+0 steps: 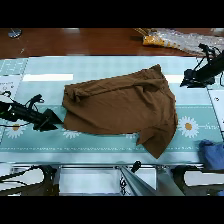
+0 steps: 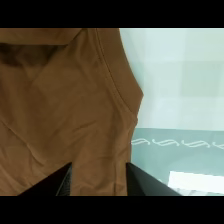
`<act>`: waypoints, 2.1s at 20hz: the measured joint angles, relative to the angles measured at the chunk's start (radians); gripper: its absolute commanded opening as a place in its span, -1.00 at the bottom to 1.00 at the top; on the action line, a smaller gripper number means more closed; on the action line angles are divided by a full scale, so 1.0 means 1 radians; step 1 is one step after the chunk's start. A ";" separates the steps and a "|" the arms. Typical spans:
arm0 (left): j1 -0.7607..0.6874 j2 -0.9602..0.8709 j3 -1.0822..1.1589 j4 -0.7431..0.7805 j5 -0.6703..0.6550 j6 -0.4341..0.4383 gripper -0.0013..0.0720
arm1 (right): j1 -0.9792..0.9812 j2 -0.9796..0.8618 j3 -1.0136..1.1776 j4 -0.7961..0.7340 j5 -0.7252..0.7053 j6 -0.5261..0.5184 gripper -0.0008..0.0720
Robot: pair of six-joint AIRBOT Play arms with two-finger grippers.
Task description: Fold the shirts.
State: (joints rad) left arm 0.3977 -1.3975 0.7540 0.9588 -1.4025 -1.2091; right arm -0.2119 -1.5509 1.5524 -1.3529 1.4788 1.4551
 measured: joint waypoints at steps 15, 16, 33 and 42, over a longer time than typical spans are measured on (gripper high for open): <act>-0.194 -0.001 -0.038 -0.121 0.206 0.021 -0.93 | -0.008 0.004 -0.008 0.036 0.024 -0.001 0.21; -0.197 -0.001 -0.038 -0.124 0.208 0.021 -0.93 | -0.017 0.008 -0.011 0.018 0.030 -0.005 0.21; -0.174 -0.001 -0.038 -0.129 0.172 0.062 -0.93 | -0.352 0.334 -0.816 0.268 -0.203 -0.183 0.44; -0.174 -0.001 -0.038 -0.129 0.161 0.065 -0.92 | -0.315 0.338 -0.919 0.322 -0.328 -0.207 0.41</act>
State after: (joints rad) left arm 0.2241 -1.3983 0.7162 0.8295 -1.2415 -1.1439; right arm -0.5266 -1.2125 0.6331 -1.0306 1.1511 1.2480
